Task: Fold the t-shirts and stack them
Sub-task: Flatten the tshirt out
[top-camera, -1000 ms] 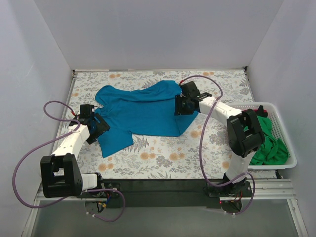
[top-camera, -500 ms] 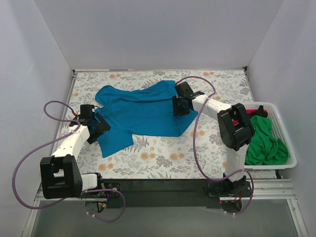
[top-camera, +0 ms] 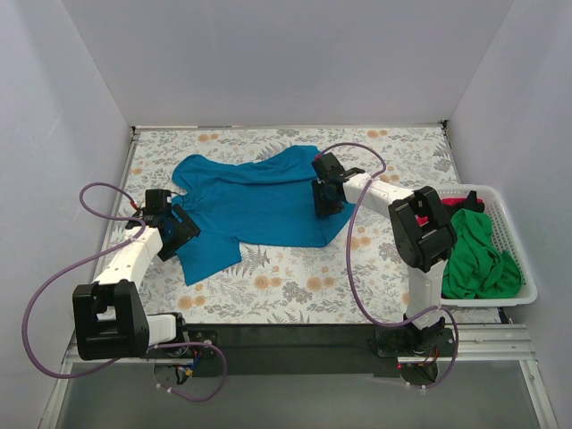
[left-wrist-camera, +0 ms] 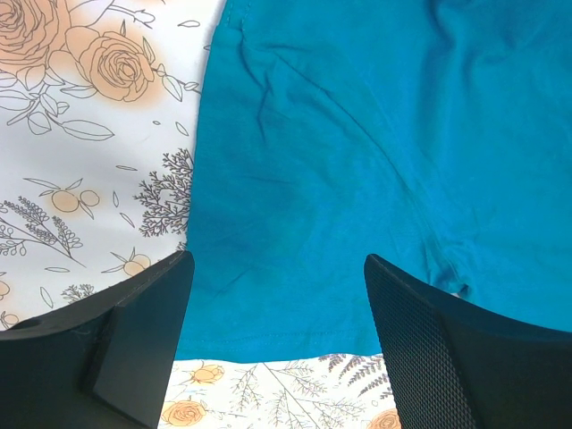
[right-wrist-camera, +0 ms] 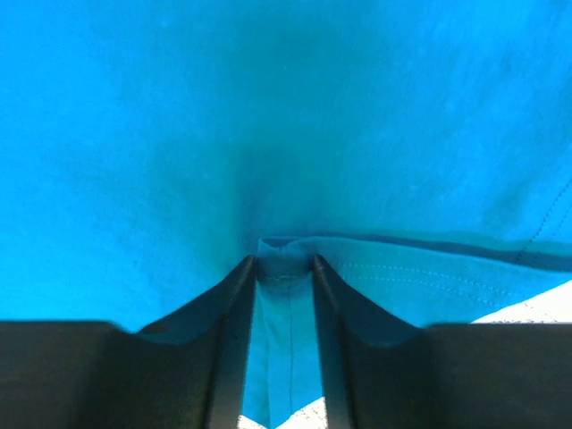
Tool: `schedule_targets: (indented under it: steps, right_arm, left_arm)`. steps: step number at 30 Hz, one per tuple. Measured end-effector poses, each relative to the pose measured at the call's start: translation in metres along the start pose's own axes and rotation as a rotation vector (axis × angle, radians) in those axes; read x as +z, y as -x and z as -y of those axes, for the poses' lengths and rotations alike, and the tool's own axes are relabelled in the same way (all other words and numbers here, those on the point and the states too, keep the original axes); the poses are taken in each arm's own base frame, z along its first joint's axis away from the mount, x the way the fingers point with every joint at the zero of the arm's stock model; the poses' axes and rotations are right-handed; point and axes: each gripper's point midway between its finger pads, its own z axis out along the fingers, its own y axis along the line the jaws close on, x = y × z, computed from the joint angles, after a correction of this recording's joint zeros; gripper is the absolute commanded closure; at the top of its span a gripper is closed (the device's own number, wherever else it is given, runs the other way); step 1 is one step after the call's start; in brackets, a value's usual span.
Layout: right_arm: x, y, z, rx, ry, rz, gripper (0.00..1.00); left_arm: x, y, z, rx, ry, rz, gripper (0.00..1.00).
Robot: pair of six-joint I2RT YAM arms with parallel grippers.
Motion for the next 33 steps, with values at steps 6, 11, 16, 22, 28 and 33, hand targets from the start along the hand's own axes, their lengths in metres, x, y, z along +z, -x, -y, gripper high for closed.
schedule_targets:
  steps: [6, 11, 16, 22, 28, 33]
  right_arm:
    - [0.000, -0.003, 0.001, -0.004, -0.010, -0.008, 0.72]
    - [0.000, -0.003, 0.001, -0.011, -0.011, -0.010, 0.92]
    - [-0.007, 0.000, 0.005, -0.027, -0.024, 0.006, 0.99]
    - [-0.053, -0.007, 0.029, 0.005, -0.041, 0.064, 0.99]
    - [-0.094, -0.034, 0.077, 0.112, -0.082, 0.110, 0.99]
    - [-0.103, -0.058, 0.088, 0.149, -0.076, 0.101, 0.99]
  left_arm:
    - [0.000, 0.000, 0.000, 0.000, -0.001, -0.001, 0.24]
    - [0.001, -0.003, -0.001, -0.007, 0.000, -0.004, 0.24]
    - [0.003, -0.008, -0.004, -0.018, 0.007, -0.011, 0.24]
    - [0.004, -0.011, -0.008, -0.054, 0.031, -0.017, 0.26]
    - [0.003, -0.015, -0.020, -0.109, 0.099, -0.021, 0.30]
    - [0.001, -0.020, -0.032, -0.157, 0.172, -0.028, 0.37]
